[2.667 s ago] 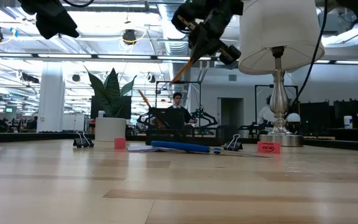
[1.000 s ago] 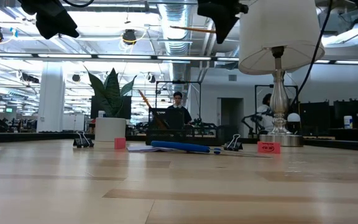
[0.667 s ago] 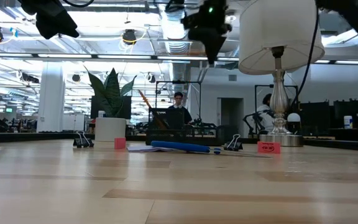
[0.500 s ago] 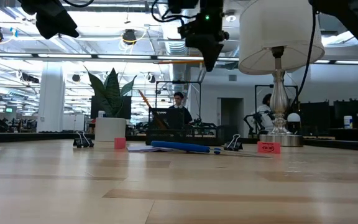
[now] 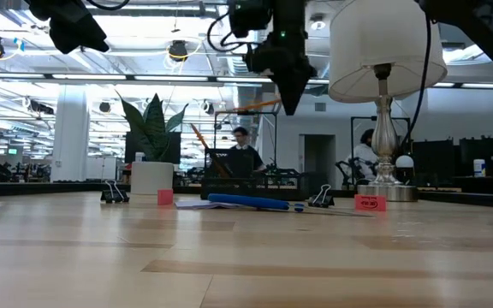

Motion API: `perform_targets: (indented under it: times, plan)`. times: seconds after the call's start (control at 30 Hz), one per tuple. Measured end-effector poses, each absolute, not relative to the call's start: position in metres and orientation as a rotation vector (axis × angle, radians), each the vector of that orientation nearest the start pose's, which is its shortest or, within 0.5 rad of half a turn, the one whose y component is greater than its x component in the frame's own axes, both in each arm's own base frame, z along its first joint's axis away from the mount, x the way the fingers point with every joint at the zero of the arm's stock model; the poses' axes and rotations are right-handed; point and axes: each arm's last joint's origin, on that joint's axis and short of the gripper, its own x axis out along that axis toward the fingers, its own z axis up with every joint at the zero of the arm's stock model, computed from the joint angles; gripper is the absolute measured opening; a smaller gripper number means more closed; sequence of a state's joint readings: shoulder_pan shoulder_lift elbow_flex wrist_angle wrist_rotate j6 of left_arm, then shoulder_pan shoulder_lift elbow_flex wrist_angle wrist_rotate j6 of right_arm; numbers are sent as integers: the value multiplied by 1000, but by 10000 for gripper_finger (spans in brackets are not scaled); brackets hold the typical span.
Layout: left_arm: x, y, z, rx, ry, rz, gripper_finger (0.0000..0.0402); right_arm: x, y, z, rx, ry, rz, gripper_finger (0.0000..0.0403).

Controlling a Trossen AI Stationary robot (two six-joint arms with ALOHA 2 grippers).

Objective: Pick and place office supplies into organizer
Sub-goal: Put the pencil into the desk organizer

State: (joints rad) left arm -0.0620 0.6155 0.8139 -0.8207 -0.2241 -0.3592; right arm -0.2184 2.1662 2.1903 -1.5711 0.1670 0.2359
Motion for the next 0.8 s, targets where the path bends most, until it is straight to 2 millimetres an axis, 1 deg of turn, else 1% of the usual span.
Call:
perform_targets:
  times: [0.17, 0.27, 0.37, 0.6, 0.8]
  plan:
    - [111, 0, 307, -258, 580, 265, 126, 402, -91, 278, 345, 1564, -425, 4]
    - [111, 0, 307, -258, 580, 265, 126, 399, -93, 270, 447, 1595, -416, 4]
    - [111, 0, 307, -258, 580, 265, 126, 398, -100, 269, 530, 1591, -394, 4]
    - [111, 0, 307, -258, 581, 265, 126, 394, -113, 270, 633, 1579, -388, 4]
    - [111, 0, 307, -258, 581, 265, 126, 390, -127, 270, 770, 1560, -324, 4]
